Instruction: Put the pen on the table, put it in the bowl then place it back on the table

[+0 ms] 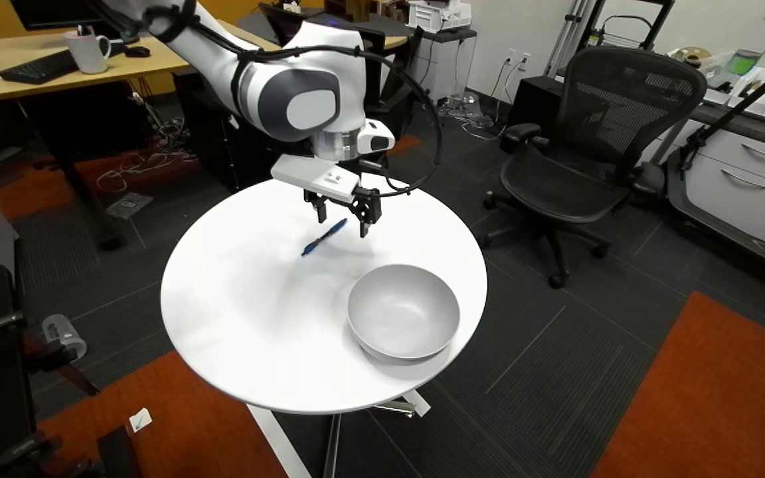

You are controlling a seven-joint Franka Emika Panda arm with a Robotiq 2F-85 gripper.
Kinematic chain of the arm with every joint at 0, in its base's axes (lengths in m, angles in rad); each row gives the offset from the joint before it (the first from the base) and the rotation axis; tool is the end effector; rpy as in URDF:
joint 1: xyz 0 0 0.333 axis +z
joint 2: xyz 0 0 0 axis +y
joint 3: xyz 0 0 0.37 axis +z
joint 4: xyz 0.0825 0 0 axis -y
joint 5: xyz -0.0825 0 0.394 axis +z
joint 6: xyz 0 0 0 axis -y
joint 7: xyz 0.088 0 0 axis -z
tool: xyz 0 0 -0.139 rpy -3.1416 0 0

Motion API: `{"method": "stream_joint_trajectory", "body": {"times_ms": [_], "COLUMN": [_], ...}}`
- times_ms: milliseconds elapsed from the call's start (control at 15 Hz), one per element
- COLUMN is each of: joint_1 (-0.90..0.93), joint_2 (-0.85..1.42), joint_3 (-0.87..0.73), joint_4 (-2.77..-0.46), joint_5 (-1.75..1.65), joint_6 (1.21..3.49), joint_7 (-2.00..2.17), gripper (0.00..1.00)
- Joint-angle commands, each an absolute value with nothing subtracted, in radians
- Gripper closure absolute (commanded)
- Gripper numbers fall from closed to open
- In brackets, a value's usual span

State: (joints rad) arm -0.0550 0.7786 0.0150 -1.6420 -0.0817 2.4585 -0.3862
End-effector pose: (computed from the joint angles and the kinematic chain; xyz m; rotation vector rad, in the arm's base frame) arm 0.7332 -0.0323 0.1615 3.0290 0.6204 0.0438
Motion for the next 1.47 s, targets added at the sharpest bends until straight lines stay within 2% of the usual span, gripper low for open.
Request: {"method": "stream_joint_trajectory", "body": {"times_ms": [0,1400], "joint_1": [-0.047,-0.02], "joint_2": [0.792,0.877], "joint_3": [0.019,0.006], "joint_4": [-1.617,-1.53], "joint_5": [-0.121,-0.139], "joint_6": [2.426,2.405], "joint_7": [-0.374,-0.33], "gripper": [0.0,0.0]}}
